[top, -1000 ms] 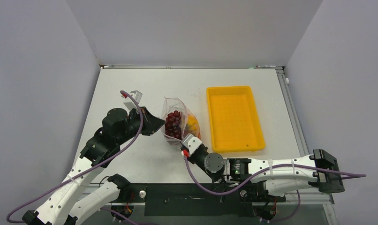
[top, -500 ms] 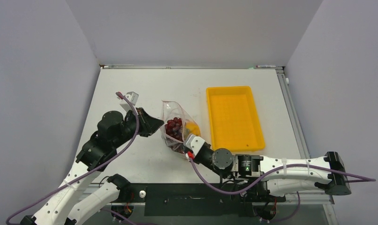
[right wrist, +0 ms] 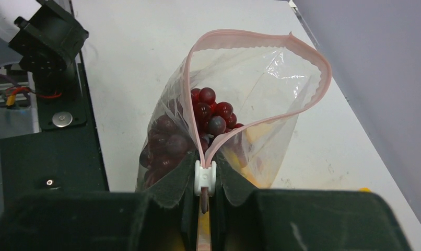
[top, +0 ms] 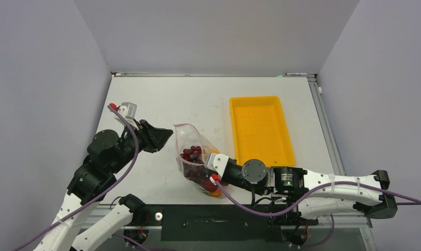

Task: Place the food in the zip-top bag and seal the zipper
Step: Adjust the zipper food storage bag at the center of the board.

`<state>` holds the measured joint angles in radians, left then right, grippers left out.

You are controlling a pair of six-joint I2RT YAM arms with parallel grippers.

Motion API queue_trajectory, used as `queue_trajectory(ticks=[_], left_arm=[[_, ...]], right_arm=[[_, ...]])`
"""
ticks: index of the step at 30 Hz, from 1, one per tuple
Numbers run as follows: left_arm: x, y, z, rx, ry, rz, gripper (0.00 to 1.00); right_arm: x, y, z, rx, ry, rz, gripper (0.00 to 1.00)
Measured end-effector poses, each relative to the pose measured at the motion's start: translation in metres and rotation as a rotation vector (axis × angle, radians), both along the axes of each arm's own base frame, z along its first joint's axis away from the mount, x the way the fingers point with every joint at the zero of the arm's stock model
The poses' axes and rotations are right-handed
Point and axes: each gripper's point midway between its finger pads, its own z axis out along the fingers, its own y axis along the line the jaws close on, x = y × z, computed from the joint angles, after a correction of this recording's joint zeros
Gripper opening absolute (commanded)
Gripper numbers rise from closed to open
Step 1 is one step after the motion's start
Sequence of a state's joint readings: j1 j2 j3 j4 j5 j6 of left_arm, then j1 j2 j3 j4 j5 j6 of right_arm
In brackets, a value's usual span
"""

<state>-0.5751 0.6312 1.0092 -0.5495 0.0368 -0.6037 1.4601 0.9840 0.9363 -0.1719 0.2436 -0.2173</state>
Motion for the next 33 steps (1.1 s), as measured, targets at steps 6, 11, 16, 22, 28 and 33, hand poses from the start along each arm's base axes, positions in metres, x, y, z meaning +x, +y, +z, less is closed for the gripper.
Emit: queue_trajectory(ticks=[6, 11, 16, 22, 28, 33], left_arm=[[-0.008, 0.009, 0.029, 0.01, -0.095, -0.004, 0.44], [-0.019, 0.007, 0.042, 0.027, -0.171, -0.062, 0.57], [-0.034, -0.003, 0.054, 0.032, -0.257, -0.173, 0.64], [-0.058, -0.025, 0.07, -0.001, -0.374, -0.372, 0.66], [-0.08, -0.053, 0.056, -0.027, -0.395, -0.617, 0.66], [-0.089, -0.07, 0.029, -0.044, -0.332, -0.774, 0.66]], right_arm=[[-0.018, -0.001, 0.003, -0.055, 0.024, 0.107, 0.05], [-0.035, 0.0, 0.013, -0.075, 0.052, 0.206, 0.05], [-0.053, 0.001, 0.021, -0.087, 0.082, 0.307, 0.05], [-0.071, 0.006, 0.021, -0.122, 0.121, 0.403, 0.05], [-0.078, 0.011, 0.019, -0.158, 0.15, 0.444, 0.05], [-0.08, 0.01, 0.02, -0.17, 0.166, 0.445, 0.05]])
